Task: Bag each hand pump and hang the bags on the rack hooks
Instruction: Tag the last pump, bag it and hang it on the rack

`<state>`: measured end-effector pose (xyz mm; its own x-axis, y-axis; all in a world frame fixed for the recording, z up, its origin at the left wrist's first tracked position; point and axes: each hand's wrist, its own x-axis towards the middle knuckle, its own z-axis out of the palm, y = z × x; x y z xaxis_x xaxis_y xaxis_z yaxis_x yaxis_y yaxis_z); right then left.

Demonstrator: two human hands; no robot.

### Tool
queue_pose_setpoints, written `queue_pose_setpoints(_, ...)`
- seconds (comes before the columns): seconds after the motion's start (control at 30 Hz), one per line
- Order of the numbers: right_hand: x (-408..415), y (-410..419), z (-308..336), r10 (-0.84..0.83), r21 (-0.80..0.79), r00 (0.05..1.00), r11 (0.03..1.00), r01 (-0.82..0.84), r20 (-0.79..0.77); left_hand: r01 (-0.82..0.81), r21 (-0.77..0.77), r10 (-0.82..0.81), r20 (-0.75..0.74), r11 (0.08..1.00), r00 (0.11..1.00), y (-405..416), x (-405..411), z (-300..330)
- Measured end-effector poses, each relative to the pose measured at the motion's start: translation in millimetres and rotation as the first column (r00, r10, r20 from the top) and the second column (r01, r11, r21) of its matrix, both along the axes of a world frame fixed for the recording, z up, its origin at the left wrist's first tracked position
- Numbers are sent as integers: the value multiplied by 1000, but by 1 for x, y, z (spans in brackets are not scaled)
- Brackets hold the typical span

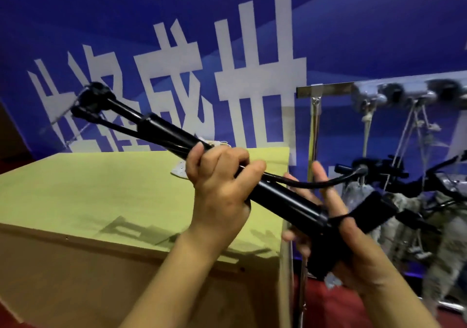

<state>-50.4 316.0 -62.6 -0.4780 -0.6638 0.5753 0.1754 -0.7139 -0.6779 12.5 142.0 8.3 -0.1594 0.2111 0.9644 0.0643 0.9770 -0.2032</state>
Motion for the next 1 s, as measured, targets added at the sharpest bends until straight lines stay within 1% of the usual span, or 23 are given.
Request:
queue_pose_setpoints(0.07,-6,17,-6,209,-228,977,954,-197,34,77,-18,-75,104,997,992,15,-3,-10)
queue_pose_setpoints(0.1,-9,27,-7,201,-259,973,951,-166,117,113,-17,-108,171,993,979,21,-6,-15)
queue_pose_setpoints(0.17,-13,42,-14,120,-216,941,975,-52,318,167,-9,-155,324,986,933,33,-12,-23)
queue_pose_setpoints(0.23,-19,49,-30,166,-260,910,963,-67,379,183,-12,-157,458,983,875,46,-13,-28)
queue_pose_setpoints(0.27,-23,52,-39,205,-293,899,952,-91,386,184,-9,-156,495,983,855,51,-13,-29)
queue_pose_setpoints(0.3,-26,55,-45,238,-310,887,944,-115,395,179,8,-159,498,984,852,53,-12,-28)
queue_pose_setpoints(0.33,-28,58,-49,262,-322,880,937,-135,396,168,43,-169,457,985,874,51,-9,-26)
queue_pose_setpoints(0.37,-29,61,-53,276,-324,872,935,-145,405,145,103,-174,374,984,911,45,-5,-23)
queue_pose_setpoints(0.4,-29,66,-57,283,-324,865,934,-150,414,141,194,-184,226,971,956,39,0,-17)
queue_pose_setpoints(0.43,-30,70,-58,278,-317,862,937,-146,424,192,336,-214,30,922,976,32,4,-9)
queue_pose_setpoints(0.47,-29,73,-59,272,-309,862,940,-143,428,329,503,-263,-199,799,944,21,9,1)
queue_pose_setpoints(0.5,-28,75,-58,265,-303,864,943,-139,428,507,638,-305,-407,580,861,11,11,11)
queue_pose_setpoints(0.53,-27,75,-59,268,-302,865,942,-144,423,637,704,-346,-541,313,767,2,9,23)
queue_pose_setpoints(0.57,-25,74,-59,273,-303,866,941,-151,419,663,742,-418,-573,98,704,-5,5,35)
queue_pose_setpoints(0.6,-22,72,-60,279,-300,866,940,-160,415,636,771,-526,-550,-22,649,-13,-1,44)
queue_pose_setpoints(0.63,-20,70,-60,278,-289,865,943,-164,418,607,791,-618,-516,-77,593,-18,-7,52)
queue_pose_setpoints(0.67,-18,67,-60,286,-279,862,944,-178,418,584,804,-690,-486,-112,537,-20,-12,60)
queue_pose_setpoints(0.7,-17,65,-61,289,-259,859,947,-191,422,576,809,-733,-460,-114,501,-21,-16,63)
queue_pose_setpoints(0.77,-15,62,-60,282,-219,862,954,-205,422,603,797,-738,-433,-45,517,-19,-19,68)
queue_pose_setpoints(0.83,-15,61,-60,282,-205,861,955,-212,424,644,763,-692,-491,-49,529,-18,-17,69)
queue_pose_setpoints(0.9,-13,61,-58,257,-180,864,964,-196,434,668,743,-635,-529,-26,564,-17,-16,68)
queue_pose_setpoints(0.97,-14,63,-55,220,-146,857,974,-171,466,641,766,-581,-505,40,639,-13,-19,63)
queue_pose_setpoints(1.0,-15,65,-52,208,-127,856,978,-167,473,621,783,-569,-492,44,659,-7,-20,59)
